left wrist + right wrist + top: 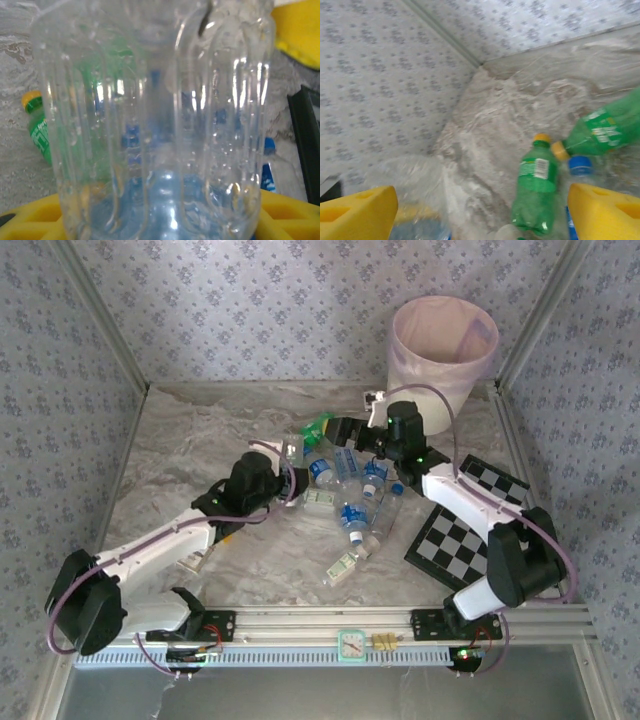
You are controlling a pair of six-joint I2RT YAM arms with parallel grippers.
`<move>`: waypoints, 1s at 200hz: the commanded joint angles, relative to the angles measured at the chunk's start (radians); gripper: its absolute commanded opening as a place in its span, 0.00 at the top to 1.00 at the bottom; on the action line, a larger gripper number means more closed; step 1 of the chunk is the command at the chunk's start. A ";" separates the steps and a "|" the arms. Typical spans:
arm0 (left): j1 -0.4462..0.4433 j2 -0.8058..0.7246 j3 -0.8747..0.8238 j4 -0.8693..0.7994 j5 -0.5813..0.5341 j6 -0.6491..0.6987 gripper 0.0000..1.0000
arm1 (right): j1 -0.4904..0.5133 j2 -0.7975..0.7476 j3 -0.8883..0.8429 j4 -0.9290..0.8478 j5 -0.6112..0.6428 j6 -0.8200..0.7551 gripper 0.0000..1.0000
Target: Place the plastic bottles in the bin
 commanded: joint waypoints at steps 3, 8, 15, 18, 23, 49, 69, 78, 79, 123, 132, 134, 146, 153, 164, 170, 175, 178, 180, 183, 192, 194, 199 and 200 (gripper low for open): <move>0.033 0.019 0.060 0.112 0.147 -0.022 0.44 | 0.007 0.038 0.005 0.142 -0.159 0.069 0.12; 0.033 0.023 0.064 0.119 0.170 -0.017 0.43 | 0.010 0.043 0.005 0.155 -0.169 0.072 0.12; 0.036 0.029 0.069 0.125 0.203 -0.015 0.43 | 0.015 0.052 0.009 0.170 -0.180 0.075 0.13; 0.035 0.032 0.071 0.128 0.218 -0.014 0.43 | 0.017 0.055 0.011 0.173 -0.185 0.076 0.13; 0.035 0.038 0.075 0.132 0.239 -0.014 0.43 | 0.022 0.060 0.014 0.177 -0.191 0.074 0.13; 0.035 0.058 0.076 0.158 0.322 -0.028 0.43 | 0.035 0.090 0.039 0.177 -0.211 0.064 0.14; 0.035 0.066 0.079 0.165 0.355 -0.031 0.43 | 0.043 0.111 0.057 0.183 -0.227 0.070 0.15; 0.035 0.069 0.082 0.167 0.363 -0.030 0.43 | 0.046 0.119 0.063 0.183 -0.230 0.070 0.16; 0.035 0.070 0.083 0.167 0.364 -0.030 0.43 | 0.046 0.120 0.064 0.183 -0.231 0.070 0.16; 0.039 0.102 0.106 0.159 0.409 -0.030 0.43 | 0.059 0.142 0.079 0.202 -0.261 0.077 0.17; 0.041 0.107 0.109 0.160 0.417 -0.034 0.43 | 0.062 0.140 0.080 0.202 -0.265 0.074 0.17; 0.041 0.106 0.110 0.161 0.417 -0.035 0.43 | 0.062 0.140 0.080 0.202 -0.267 0.072 0.17; 0.045 0.110 0.110 0.161 0.419 -0.041 0.43 | 0.066 0.138 0.083 0.192 -0.269 0.063 0.17; 0.047 0.111 0.110 0.162 0.420 -0.044 0.43 | 0.068 0.136 0.085 0.184 -0.267 0.057 0.17; 0.054 0.109 0.110 0.162 0.421 -0.048 0.43 | 0.069 0.131 0.087 0.172 -0.269 0.046 0.17; 0.056 0.109 0.111 0.161 0.422 -0.050 0.43 | 0.070 0.128 0.088 0.164 -0.269 0.041 0.17; 0.058 0.110 0.110 0.160 0.422 -0.053 0.43 | 0.069 0.124 0.088 0.156 -0.269 0.035 0.17; 0.060 0.109 0.110 0.158 0.422 -0.055 0.43 | 0.071 0.121 0.087 0.153 -0.269 0.033 0.17; 0.061 0.109 0.110 0.158 0.421 -0.056 0.43 | 0.070 0.120 0.087 0.149 -0.268 0.029 0.16; 0.062 0.109 0.110 0.158 0.422 -0.059 0.43 | 0.070 0.118 0.087 0.145 -0.266 0.025 0.16; 0.066 0.109 0.108 0.158 0.423 -0.062 0.43 | 0.071 0.112 0.085 0.132 -0.261 0.016 0.15; 0.066 0.109 0.109 0.158 0.424 -0.063 0.43 | 0.072 0.111 0.084 0.130 -0.260 0.013 0.15; 0.066 0.107 0.108 0.160 0.427 -0.063 0.43 | 0.073 0.110 0.084 0.123 -0.258 0.009 0.15; 0.066 0.107 0.108 0.161 0.427 -0.064 0.43 | 0.073 0.110 0.083 0.121 -0.257 0.008 0.15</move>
